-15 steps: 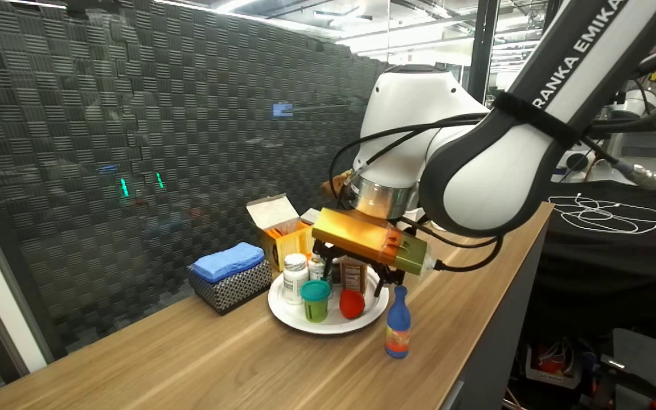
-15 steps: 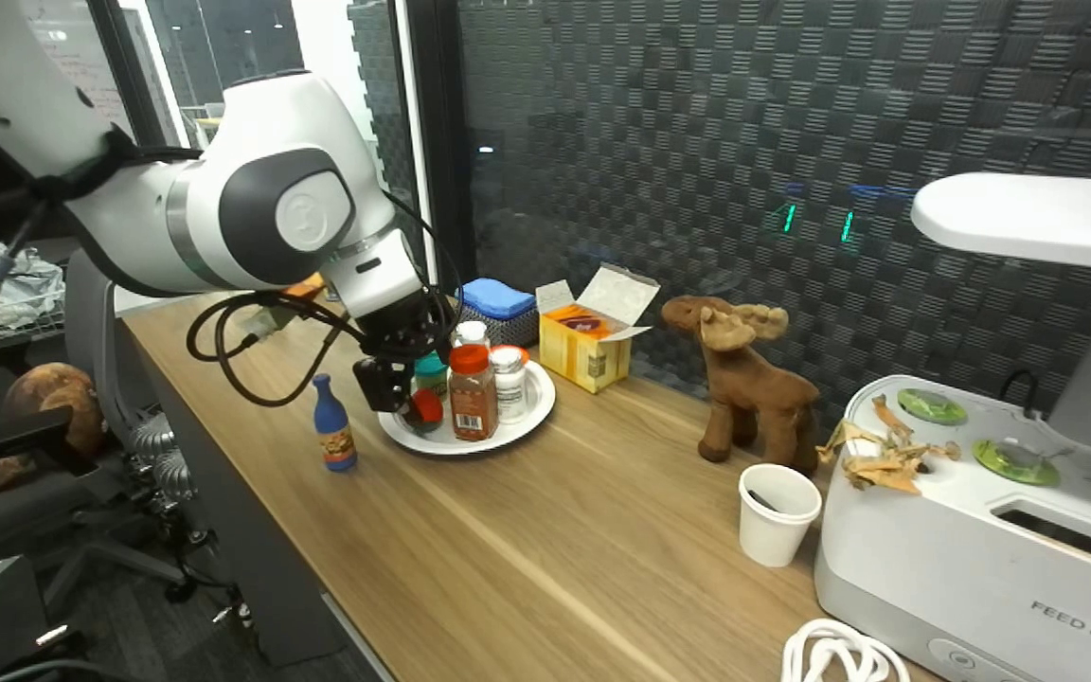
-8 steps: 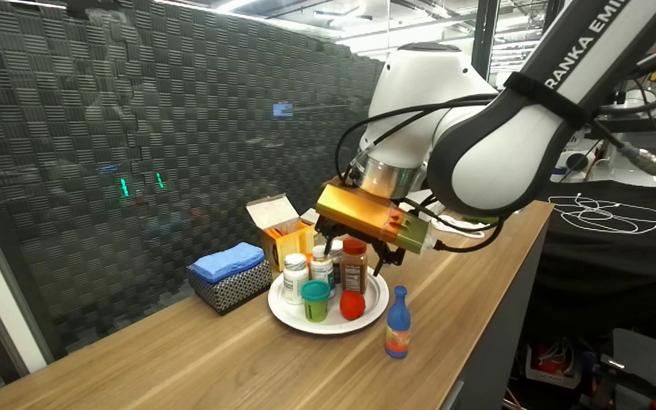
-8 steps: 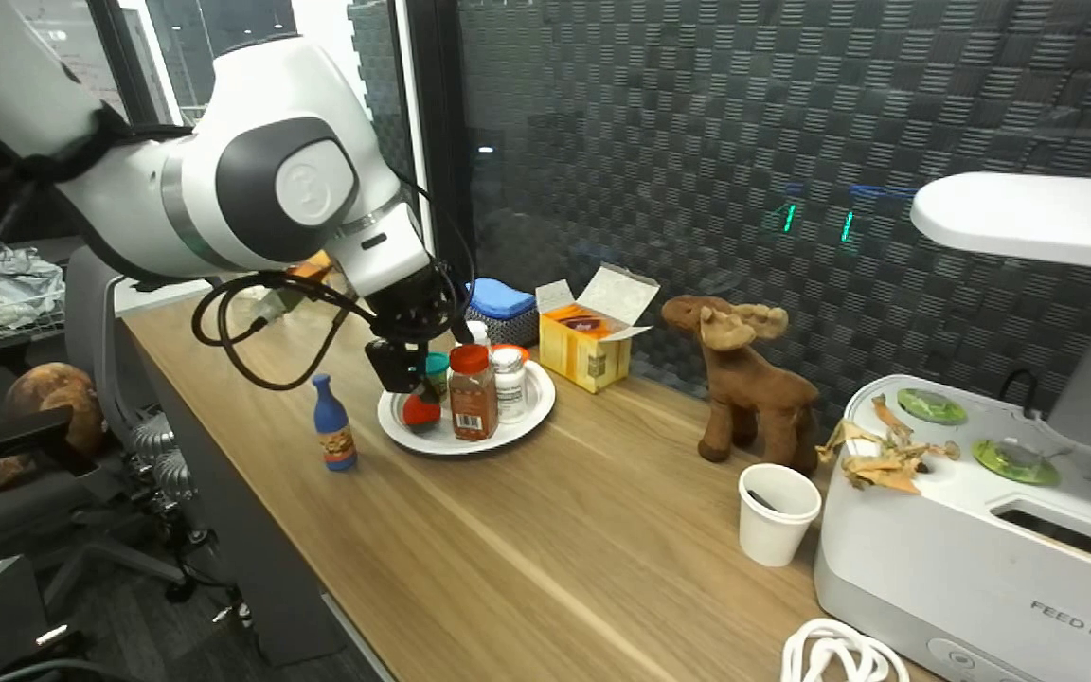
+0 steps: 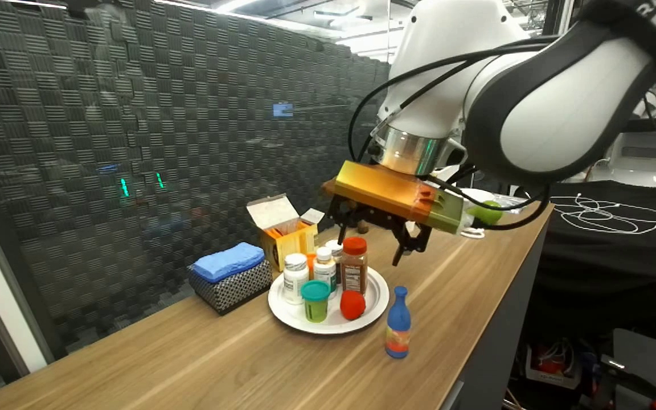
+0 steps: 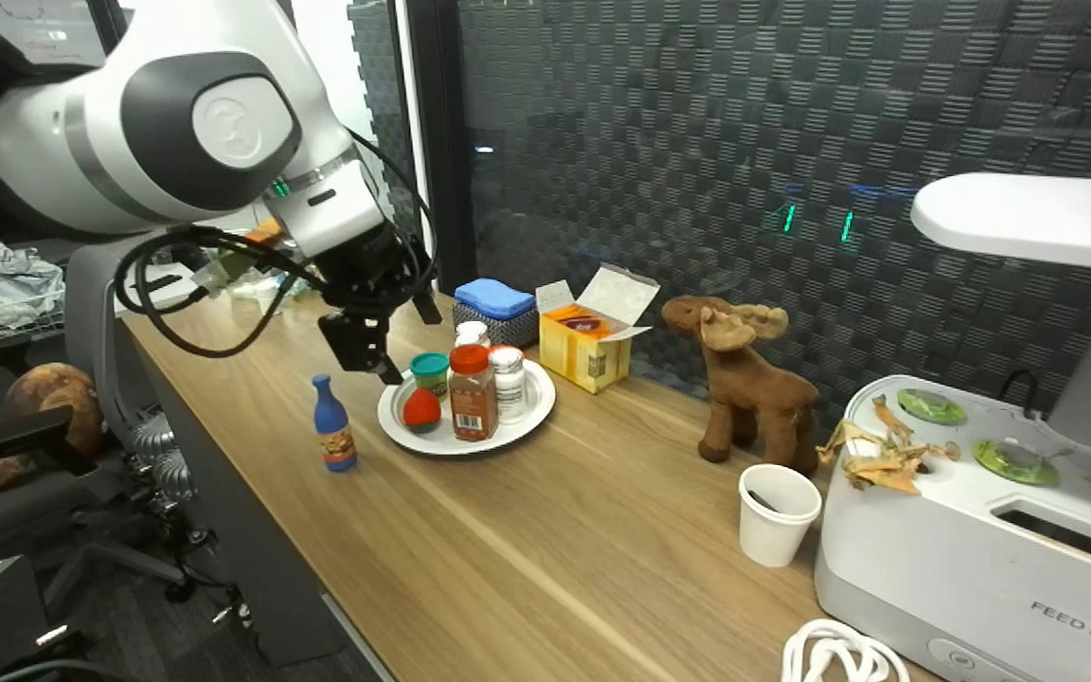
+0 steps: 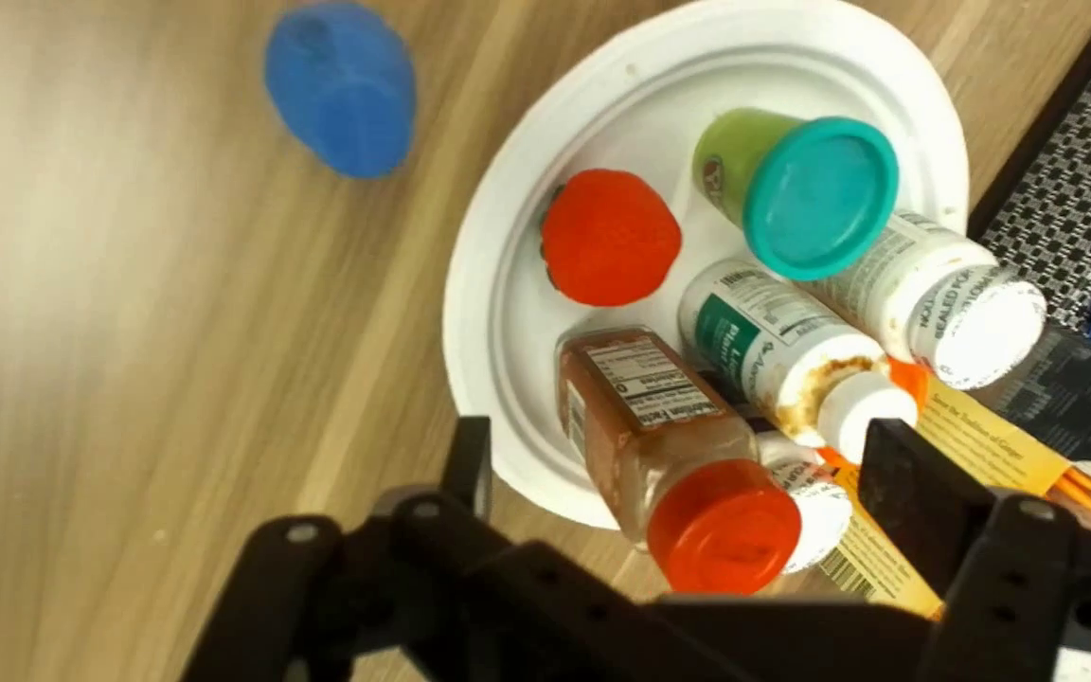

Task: Pick up all the objects surrounding the white plate and arrange them on the plate

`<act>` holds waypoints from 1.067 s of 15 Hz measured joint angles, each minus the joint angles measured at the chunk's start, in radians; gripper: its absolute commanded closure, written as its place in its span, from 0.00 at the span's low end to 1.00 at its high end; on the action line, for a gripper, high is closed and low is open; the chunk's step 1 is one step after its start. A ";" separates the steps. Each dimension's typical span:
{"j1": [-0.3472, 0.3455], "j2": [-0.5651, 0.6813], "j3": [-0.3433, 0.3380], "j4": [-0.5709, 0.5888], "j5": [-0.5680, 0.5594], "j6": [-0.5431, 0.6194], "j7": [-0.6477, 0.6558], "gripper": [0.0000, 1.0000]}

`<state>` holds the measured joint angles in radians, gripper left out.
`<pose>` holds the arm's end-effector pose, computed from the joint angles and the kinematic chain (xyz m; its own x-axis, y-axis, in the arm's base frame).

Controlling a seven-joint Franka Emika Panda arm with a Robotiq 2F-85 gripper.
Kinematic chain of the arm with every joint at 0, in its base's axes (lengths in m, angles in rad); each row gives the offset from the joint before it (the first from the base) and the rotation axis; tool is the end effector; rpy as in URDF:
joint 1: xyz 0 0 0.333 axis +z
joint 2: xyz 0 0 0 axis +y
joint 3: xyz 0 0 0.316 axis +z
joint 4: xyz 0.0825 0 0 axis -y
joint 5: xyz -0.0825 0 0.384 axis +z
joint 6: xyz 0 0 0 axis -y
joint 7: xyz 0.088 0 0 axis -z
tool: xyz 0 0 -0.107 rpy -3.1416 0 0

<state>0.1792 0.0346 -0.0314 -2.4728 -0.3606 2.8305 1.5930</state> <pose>0.4940 0.0917 0.3100 0.4002 -0.8935 0.2038 -0.8487 -0.4452 -0.2855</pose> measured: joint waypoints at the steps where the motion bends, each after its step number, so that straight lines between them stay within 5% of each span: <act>1: -0.001 -0.031 0.016 -0.016 0.022 -0.051 -0.030 0.00; 7: -0.005 -0.231 0.100 -0.042 0.122 -0.412 -0.362 0.00; 13: 0.014 -0.280 0.077 -0.039 0.309 -0.436 -0.780 0.00; 16: 0.011 -0.280 0.082 -0.039 0.354 -0.438 -0.831 0.00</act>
<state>0.1903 -0.2453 0.0505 -2.5123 -0.0063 2.3922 0.7623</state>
